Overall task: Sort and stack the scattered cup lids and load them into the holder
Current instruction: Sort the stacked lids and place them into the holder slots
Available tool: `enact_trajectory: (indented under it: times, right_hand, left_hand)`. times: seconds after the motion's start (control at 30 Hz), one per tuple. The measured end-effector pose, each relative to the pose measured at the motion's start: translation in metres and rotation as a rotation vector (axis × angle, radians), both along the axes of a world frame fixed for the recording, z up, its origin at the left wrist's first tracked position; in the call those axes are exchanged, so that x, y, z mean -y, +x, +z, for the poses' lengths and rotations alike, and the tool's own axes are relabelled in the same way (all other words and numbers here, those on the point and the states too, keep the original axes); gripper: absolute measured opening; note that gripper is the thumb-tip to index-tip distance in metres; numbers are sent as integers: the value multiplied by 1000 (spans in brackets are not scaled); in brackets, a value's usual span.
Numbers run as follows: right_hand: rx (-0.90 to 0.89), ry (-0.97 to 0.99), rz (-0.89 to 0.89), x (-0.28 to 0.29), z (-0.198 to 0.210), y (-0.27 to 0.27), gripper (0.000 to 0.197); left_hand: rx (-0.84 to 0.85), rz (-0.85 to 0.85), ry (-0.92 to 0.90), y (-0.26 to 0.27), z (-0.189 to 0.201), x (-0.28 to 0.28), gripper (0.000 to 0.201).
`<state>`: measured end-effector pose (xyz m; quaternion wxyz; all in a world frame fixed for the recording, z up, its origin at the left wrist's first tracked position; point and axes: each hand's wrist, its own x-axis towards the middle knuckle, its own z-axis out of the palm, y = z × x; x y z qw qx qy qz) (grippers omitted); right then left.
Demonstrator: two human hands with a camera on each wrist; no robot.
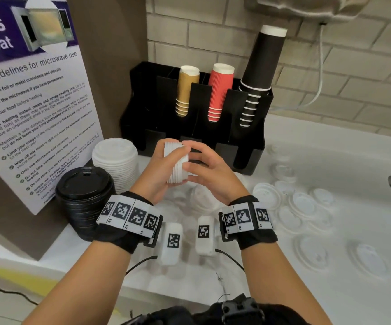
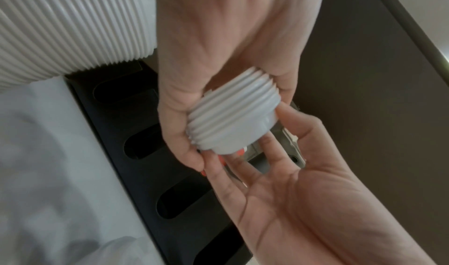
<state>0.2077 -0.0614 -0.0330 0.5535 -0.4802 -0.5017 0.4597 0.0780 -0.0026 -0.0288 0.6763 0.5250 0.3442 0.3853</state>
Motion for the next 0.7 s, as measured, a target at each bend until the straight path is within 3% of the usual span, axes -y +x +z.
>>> enact_trajectory:
  times: [0.1,0.13,0.2,0.27,0.3,0.37,0.5,0.6,0.7]
  right_hand:
    - [108,-73,-27,-11,-8,-4,33]
    - [252,-132,-51,-16,-11,-5,34]
    - [727,-252,31,-26,-17,-10,40]
    - [1149,-324,274,-31,-24,-20,58]
    - [1245,-341,384,-32,-26,-27,70]
    - [1325,-359,503,-34,-29,-37,84]
    - [1407,-363,559,-38,-34,-46,82]
    - [1371,-333,490,-41,-30,-41,72]
    - [1192,-298,300,-41,-16,-18,63]
  left_hand:
    - [-1,90,36,-8,4,-7,22]
    - [0,118,47,-10,5,-10,22]
    - [21,153,56,-16,10,-16,21]
    - [40,163,66,-22,14,-20,20]
    - [43,165,75,-25,15,-21,20]
    - [47,164,92,-29,17,-23,21]
    - [57,154,105,-35,16,-23,26]
    - [65,157,98,-38,17,-23,27]
    - [74,150,76,-39,15,-22,21]
